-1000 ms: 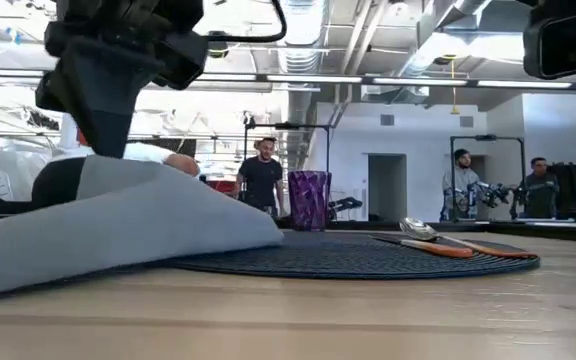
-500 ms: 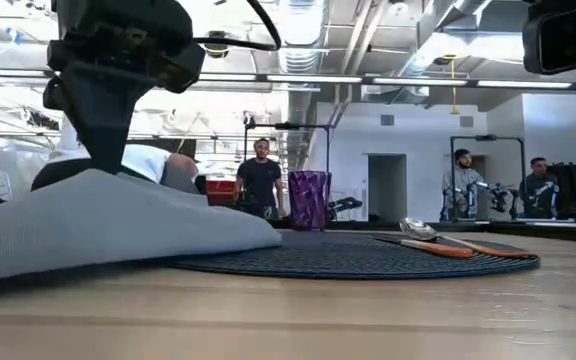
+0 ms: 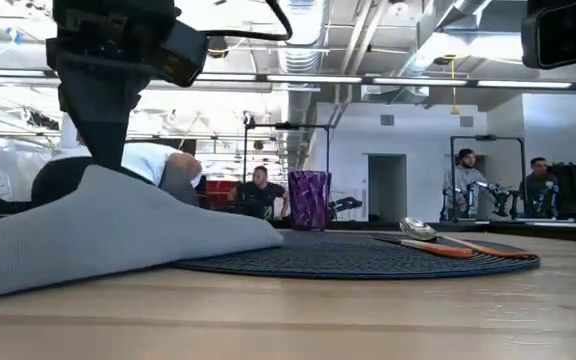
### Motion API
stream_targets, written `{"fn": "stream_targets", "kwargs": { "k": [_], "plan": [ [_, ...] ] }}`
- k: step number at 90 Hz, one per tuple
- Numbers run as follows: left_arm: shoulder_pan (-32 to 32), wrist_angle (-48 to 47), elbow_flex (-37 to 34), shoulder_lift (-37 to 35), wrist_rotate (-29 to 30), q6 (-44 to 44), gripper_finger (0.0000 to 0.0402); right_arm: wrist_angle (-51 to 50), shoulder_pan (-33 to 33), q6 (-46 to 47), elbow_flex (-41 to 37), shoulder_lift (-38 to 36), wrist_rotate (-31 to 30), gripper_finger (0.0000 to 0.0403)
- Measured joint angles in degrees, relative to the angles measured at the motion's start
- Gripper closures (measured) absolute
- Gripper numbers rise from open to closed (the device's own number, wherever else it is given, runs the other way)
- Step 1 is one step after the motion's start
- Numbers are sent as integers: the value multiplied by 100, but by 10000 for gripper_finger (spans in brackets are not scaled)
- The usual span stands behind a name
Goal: Set table place
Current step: Fold the table napkin
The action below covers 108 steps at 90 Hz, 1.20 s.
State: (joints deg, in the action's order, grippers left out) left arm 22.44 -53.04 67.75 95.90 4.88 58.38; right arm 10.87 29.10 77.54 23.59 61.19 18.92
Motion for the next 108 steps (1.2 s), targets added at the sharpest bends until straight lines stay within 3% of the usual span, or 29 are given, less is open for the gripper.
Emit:
{"fn": "stream_targets", "kwargs": {
  "k": [16, 32, 74, 108],
  "plan": [
    [0, -571, 0, 0, -87, 474, 268, -13, 2, -14, 0, 0, 0, 172],
    [171, -172, -4, 2, -894, 841, 226, -21, 2, -16, 0, 0, 2, 172],
    [820, 559, -7, 99, -190, 1529, 221, -31, 2, -92, 0, 0, 2, 172],
    [1213, 876, -4, 553, -164, 1691, 228, -9, 7, -79, 0, 0, 24, 172]
  ]
}}
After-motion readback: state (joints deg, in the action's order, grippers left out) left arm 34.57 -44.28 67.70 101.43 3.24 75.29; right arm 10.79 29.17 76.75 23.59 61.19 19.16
